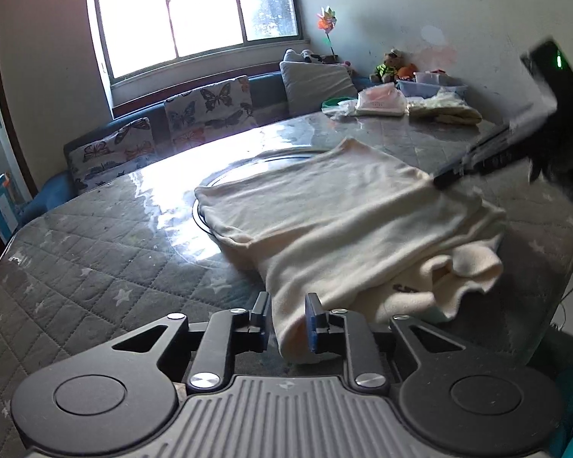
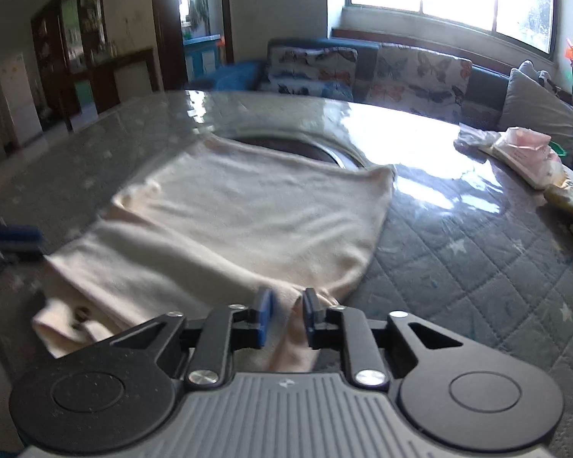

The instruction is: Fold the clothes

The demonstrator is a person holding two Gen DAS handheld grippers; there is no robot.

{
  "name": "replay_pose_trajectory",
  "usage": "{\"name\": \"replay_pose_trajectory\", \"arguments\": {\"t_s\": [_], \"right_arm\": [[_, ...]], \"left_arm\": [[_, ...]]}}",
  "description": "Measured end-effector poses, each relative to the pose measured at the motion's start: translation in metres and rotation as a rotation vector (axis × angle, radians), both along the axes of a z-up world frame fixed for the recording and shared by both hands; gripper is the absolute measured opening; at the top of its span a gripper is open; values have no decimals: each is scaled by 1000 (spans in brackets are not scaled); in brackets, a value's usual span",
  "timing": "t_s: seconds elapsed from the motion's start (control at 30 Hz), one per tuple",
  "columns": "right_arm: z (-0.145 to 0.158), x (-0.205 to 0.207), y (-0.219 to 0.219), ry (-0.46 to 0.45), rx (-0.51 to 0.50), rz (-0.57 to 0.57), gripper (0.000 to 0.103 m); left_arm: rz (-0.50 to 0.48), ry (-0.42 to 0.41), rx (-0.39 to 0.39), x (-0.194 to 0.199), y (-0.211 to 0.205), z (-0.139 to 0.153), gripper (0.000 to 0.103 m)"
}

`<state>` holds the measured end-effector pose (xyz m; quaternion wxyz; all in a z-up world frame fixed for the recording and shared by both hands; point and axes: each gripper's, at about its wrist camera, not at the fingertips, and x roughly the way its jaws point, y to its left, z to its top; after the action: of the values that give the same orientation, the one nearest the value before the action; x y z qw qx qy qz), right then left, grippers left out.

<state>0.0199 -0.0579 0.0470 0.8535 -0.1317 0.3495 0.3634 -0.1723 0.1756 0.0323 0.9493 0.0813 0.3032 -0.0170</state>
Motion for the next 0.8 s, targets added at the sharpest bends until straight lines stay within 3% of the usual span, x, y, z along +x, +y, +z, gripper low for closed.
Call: {"name": "replay_pose_trajectory", "arguments": {"t_s": [0.13, 0.27, 0.5, 0.67, 0.8], "right_arm": [[8, -3, -3, -32, 47, 5, 19], [14, -7, 6, -53, 74, 48, 19], [-1, -12, 40, 8, 115, 124, 19], [-9, -10, 45, 16, 110, 104, 19], [-14, -3, 24, 16, 77, 49, 18]], "left_arm": [[24, -5, -62, 12, 3, 9, 32], [18, 0, -116, 38, -5, 12, 33], [-3, 25, -190, 88, -19, 5, 33], [45, 93, -218, 109, -11, -12, 32], [59, 101, -234, 107, -3, -18, 34]]}}
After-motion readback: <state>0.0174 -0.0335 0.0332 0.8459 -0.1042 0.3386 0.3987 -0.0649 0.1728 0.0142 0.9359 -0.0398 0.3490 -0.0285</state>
